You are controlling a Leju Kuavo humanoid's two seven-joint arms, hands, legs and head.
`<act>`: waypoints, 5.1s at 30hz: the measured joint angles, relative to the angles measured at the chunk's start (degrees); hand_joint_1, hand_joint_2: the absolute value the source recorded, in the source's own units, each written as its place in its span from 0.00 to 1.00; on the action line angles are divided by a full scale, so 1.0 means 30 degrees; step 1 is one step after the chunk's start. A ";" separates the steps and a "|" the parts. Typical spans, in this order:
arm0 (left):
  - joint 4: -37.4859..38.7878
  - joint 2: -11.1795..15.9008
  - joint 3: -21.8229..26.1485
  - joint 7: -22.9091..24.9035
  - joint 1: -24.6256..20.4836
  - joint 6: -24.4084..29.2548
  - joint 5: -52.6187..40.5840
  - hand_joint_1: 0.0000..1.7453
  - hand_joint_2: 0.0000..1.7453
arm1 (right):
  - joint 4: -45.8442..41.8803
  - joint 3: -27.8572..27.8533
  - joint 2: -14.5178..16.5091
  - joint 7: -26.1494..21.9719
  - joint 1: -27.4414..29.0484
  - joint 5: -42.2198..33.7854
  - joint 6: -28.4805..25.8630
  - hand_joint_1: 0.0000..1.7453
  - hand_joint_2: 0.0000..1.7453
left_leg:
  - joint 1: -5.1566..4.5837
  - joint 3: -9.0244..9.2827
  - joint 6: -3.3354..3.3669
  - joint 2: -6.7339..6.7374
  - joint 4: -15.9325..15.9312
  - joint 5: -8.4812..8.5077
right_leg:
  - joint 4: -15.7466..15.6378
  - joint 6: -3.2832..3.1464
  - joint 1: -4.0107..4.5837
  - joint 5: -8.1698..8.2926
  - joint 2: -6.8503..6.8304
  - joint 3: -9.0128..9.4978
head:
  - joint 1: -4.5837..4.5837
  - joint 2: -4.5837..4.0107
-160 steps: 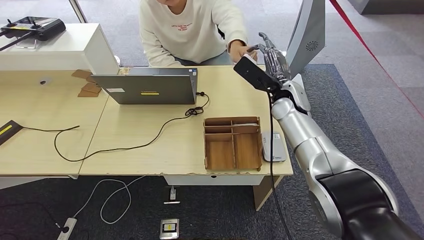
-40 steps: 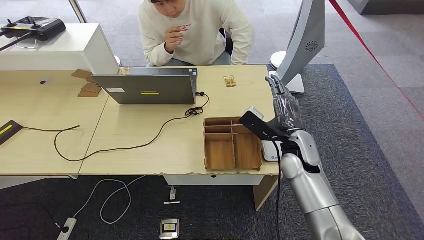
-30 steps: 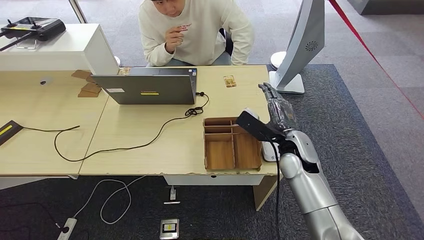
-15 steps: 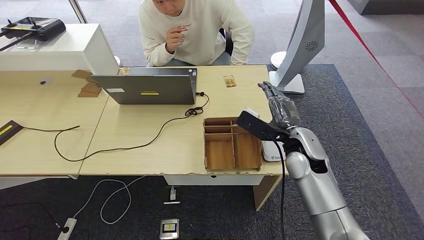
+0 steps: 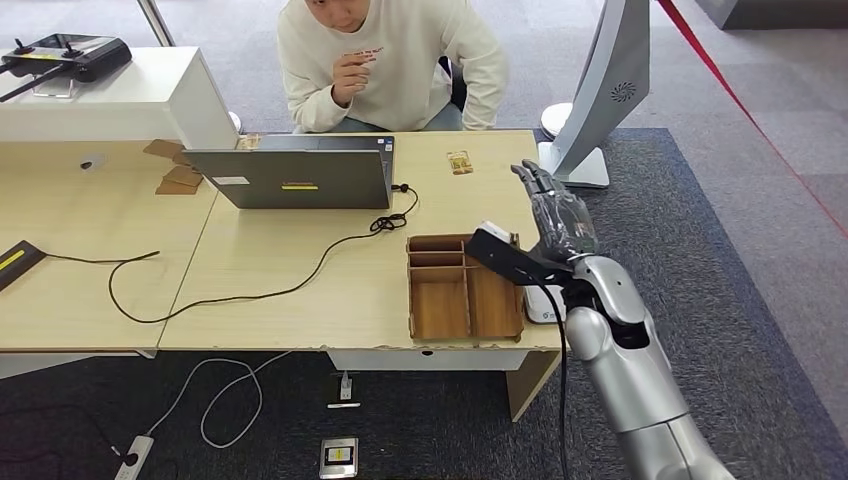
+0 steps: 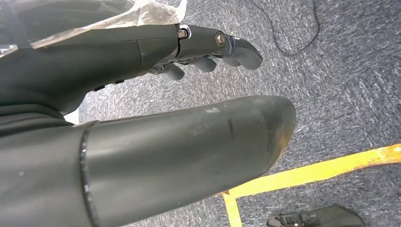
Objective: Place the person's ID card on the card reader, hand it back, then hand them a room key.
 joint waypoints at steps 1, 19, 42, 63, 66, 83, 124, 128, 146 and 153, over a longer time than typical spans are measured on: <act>0.0000 -0.0015 0.0000 0.0020 -0.0010 0.0013 -0.0025 0.00 0.00 | 0.0175 0.0033 0.0042 -0.0049 -0.0002 0.0093 -0.0178 0.00 1.00 | 0.0000 -0.0001 0.0000 0.0000 0.0000 0.0000 | 0.0000 0.0000 0.0000 0.0000 0.0000 0.0000 | 0.0000 0.0000; 0.0066 -0.0111 -0.0062 0.0268 -0.0165 0.0029 -0.0180 0.00 0.00 | 0.2544 0.0244 0.0634 -0.0313 -0.0324 0.0358 -0.0826 0.00 1.00 | 0.0000 -0.0002 0.0000 -0.0003 0.0000 0.0000 | 0.0000 0.0000 0.0000 0.0000 -0.0001 0.0000 | -0.0002 0.0000; 0.0095 -0.0133 -0.0442 0.0395 -0.0248 0.0036 -0.0397 0.00 0.00 | 0.4143 0.0286 0.0923 -0.0521 -0.0600 0.0484 -0.1174 0.00 1.00 | 0.0000 -0.0001 0.0000 -0.0002 0.0000 0.0000 | 0.0000 0.0000 0.0001 0.0000 -0.0001 -0.0001 | -0.0002 0.0000; 0.0126 -0.0179 -0.0473 0.0444 -0.0297 0.0124 -0.0612 0.00 0.00 | 0.6192 0.0413 0.1335 -0.0921 -0.1110 0.0757 -0.2516 0.00 1.00 | 0.0000 0.0001 0.0000 -0.0001 0.0000 0.0000 | 0.0000 0.0000 0.0001 0.0000 0.0000 -0.0002 | -0.0002 0.0000; 0.0140 -0.0195 -0.0474 0.0444 -0.0303 0.0124 -0.0645 0.00 0.00 | 0.6467 0.0448 0.1371 -0.0923 -0.1222 0.0757 -0.2536 0.00 1.00 | 0.0001 0.0001 0.0000 -0.0002 0.0001 0.0001 | 0.0000 0.0000 0.0001 0.0000 -0.0001 -0.0002 | 0.0000 0.0000; 0.0167 -0.0215 -0.0477 0.0432 -0.0318 0.0124 -0.0690 0.00 0.00 | 0.8168 0.0461 0.1442 -0.1264 -0.1626 0.1160 -0.4515 0.00 1.00 | 0.0000 0.0001 0.0000 -0.0001 0.0001 0.0001 | 0.0000 0.0000 0.0001 0.0000 0.0000 -0.0002 | -0.0002 0.0002; 0.0220 -0.0228 -0.0477 0.0388 -0.0313 0.0091 -0.0841 0.00 0.00 | 1.0603 0.0422 0.1552 -0.1821 -0.2403 0.0894 -0.5583 1.00 1.00 | 0.0000 0.0003 0.0000 0.0001 0.0002 0.0001 | 0.0000 0.0000 0.0001 0.0001 0.0000 -0.0002 | -0.0002 0.0000; 0.0226 -0.0240 -0.0474 0.0337 -0.0315 0.0109 -0.1000 0.00 0.00 | 1.0669 0.0384 0.1579 -0.2268 -0.2566 0.0318 -0.6405 1.00 1.00 | 0.0000 0.0002 0.0001 0.0000 0.0003 0.0001 | 0.0001 0.0001 0.0000 0.0002 0.0000 -0.0001 | 0.0000 0.0002; 0.0242 -0.0313 -0.0477 0.0058 -0.0246 0.0204 -0.1087 0.00 0.00 | 0.9065 -0.0590 0.1027 -0.2861 -0.6170 -0.0718 -0.6504 1.00 1.00 | -0.0002 0.0008 0.0000 0.0004 0.0009 0.0004 | 0.0001 0.0007 -0.0001 0.0011 0.0001 -0.0001 | 0.0000 0.0002; 0.0242 -0.0324 -0.0481 0.0206 -0.0383 0.0166 -0.1541 0.00 0.00 | 0.9721 -0.0537 0.1279 -0.3508 -0.7235 -0.0570 -0.6398 1.00 1.00 | 0.0001 0.0002 -0.0001 0.0002 0.0006 0.0005 | 0.0003 0.0006 0.0001 0.0012 0.0001 0.0000 | -0.0002 0.0002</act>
